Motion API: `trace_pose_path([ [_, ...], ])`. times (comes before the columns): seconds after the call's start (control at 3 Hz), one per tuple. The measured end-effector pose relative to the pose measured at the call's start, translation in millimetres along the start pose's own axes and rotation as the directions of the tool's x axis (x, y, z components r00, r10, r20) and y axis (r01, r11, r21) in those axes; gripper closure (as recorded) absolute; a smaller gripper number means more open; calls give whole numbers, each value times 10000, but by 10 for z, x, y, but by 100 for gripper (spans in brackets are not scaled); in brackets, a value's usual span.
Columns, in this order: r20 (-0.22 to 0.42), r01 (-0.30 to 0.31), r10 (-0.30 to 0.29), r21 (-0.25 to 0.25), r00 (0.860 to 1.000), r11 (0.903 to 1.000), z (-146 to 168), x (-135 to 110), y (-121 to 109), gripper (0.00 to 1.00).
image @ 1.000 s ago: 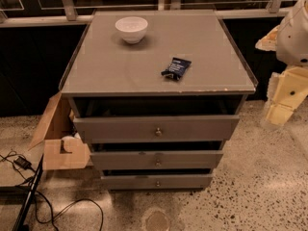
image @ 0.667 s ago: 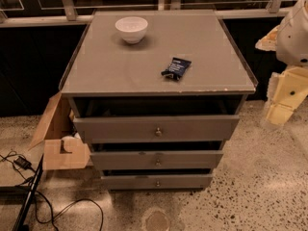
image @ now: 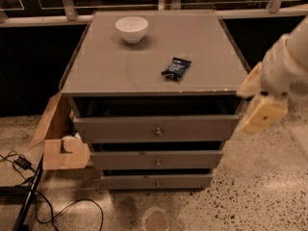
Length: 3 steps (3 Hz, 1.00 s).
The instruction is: Open bottom drawer
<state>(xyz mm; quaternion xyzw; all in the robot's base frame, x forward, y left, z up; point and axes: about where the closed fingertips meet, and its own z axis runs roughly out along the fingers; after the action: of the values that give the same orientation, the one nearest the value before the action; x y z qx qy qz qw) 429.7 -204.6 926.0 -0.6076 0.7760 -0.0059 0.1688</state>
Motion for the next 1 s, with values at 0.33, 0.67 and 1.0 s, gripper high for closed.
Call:
trace_pose_path([
  [0.33,546,-473,511,-688,9972,9965,844,176,266,65],
  [0.67,815,-1108,1233,-1428,9890,9835,1786,404,527,88],
  [1.0,1012,-1184,1296,-1098,9864,9869,1897,387,447,100],
])
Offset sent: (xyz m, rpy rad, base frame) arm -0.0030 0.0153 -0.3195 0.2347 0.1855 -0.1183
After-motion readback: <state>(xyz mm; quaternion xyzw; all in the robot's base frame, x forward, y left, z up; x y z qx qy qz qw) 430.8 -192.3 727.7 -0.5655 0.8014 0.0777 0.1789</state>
